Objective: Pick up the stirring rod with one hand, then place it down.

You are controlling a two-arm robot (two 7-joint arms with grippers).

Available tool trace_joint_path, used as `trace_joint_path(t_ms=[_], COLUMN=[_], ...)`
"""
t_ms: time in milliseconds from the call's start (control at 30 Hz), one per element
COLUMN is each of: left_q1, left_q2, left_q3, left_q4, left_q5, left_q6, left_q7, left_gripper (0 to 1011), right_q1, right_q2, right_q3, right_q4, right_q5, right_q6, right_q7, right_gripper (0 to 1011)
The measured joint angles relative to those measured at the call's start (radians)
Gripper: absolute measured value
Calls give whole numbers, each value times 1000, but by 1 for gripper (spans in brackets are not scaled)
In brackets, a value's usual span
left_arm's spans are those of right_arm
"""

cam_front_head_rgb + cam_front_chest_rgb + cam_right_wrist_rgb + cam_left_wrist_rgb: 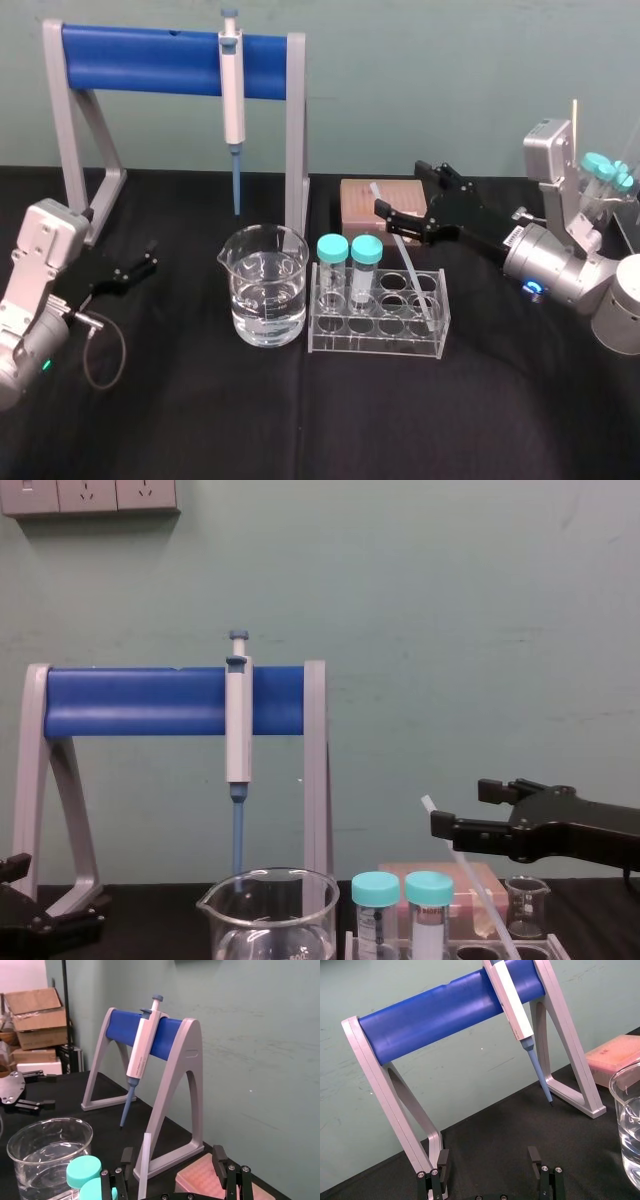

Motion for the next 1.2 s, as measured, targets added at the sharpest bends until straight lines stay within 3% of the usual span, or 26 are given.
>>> trace_joint_path(t_ms=[533,1200], left_q1=[0,0], left_q2=[0,0], left_q3=[0,0], left_q4=[0,0], left_q5=[0,0], left_q6=[0,0], left_q7=[0,0], left_gripper=[1000,1000], right_q1=[47,49], right_q2=[-30,-31], right_q3=[-17,-22], right_q4=[84,88], right_q5=[26,31], right_q6=[18,49], right_q7=[78,69], right_gripper=[1003,1003])
